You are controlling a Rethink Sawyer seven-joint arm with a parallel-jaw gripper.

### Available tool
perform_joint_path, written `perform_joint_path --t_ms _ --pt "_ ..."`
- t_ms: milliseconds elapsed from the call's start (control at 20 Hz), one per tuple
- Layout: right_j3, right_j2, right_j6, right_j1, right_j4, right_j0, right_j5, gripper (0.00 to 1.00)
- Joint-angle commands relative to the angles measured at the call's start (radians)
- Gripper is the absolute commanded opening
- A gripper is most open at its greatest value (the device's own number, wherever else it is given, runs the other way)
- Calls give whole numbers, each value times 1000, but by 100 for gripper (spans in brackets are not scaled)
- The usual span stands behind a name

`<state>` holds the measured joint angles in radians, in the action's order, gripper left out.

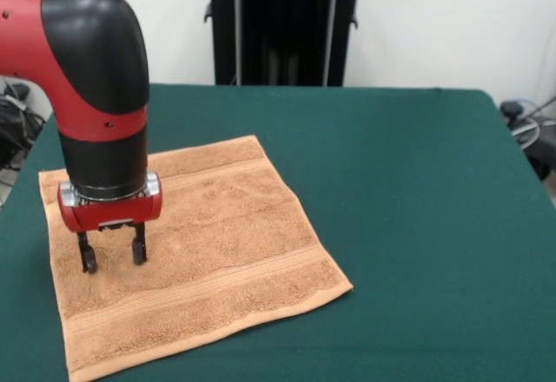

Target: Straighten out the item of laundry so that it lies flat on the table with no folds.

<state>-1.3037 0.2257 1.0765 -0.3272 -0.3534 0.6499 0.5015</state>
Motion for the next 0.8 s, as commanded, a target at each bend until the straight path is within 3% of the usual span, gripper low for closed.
perform_joint_path --t_ms 50,300,800 --pt "47 -97 322 17 137 -62 272 100" --pt "89 -114 305 16 182 -80 332 100" --pt "166 -175 302 -118 240 -142 618 100"
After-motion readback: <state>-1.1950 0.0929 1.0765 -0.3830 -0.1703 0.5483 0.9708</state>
